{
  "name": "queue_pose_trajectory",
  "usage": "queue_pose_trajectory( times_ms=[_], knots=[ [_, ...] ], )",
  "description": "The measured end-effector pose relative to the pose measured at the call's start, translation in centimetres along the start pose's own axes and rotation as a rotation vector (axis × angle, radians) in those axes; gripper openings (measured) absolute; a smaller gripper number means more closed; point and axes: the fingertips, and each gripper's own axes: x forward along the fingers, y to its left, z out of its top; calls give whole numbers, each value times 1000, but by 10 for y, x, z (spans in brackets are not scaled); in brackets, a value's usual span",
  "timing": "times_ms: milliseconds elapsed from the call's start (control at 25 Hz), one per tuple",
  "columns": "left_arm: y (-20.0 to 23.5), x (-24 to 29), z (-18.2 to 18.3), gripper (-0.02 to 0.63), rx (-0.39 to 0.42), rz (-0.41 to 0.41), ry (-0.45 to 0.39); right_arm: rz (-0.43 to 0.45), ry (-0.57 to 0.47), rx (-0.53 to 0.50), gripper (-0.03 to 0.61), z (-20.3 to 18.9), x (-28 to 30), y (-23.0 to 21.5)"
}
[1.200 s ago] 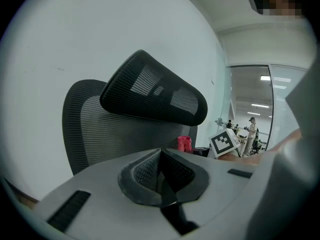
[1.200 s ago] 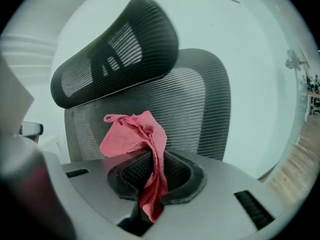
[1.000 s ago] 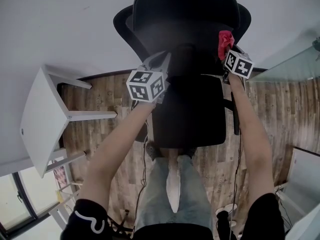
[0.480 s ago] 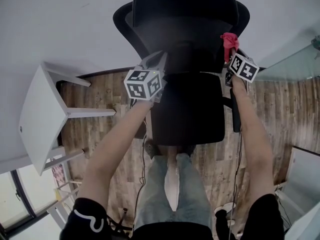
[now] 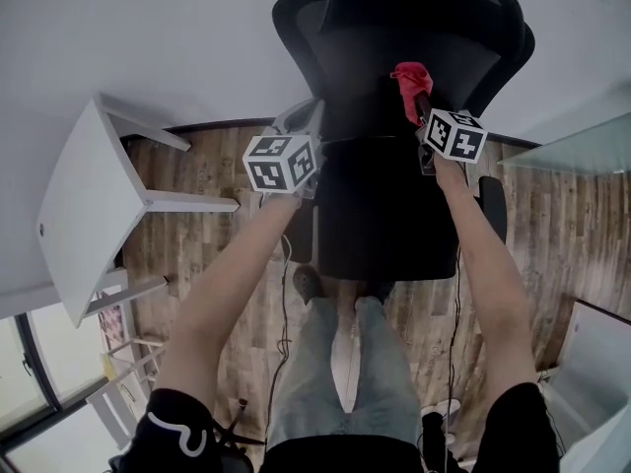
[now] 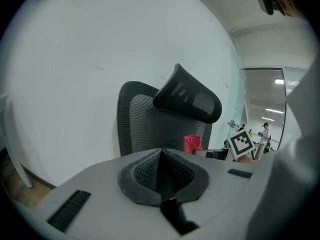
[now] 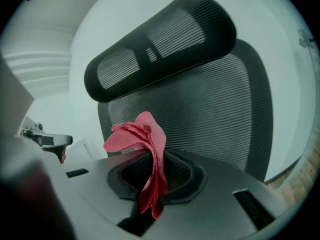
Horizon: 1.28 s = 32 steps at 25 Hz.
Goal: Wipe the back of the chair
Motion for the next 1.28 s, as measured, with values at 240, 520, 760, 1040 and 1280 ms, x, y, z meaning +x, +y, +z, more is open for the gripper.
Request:
queue_pose_trajectory(
  times_ms=[240,520,760,1040,1280],
  knots=[
    [50,-32,-7,23,-16,39,6,146,62,-12,66,-32,39,93],
    [99,-59,-12,23,-34,53,3,186,90,23,67,-52,76,154],
    [126,-72,-25,23,-46,49,21,155,113,28,67,-67,94,168],
    [140,-69,-31,23,-37,31,49,97,116,39,67,-74,109,163],
    [124,-46,-31,23,-32,-1,59,51,125,11,67,-73,107,140]
  ],
)
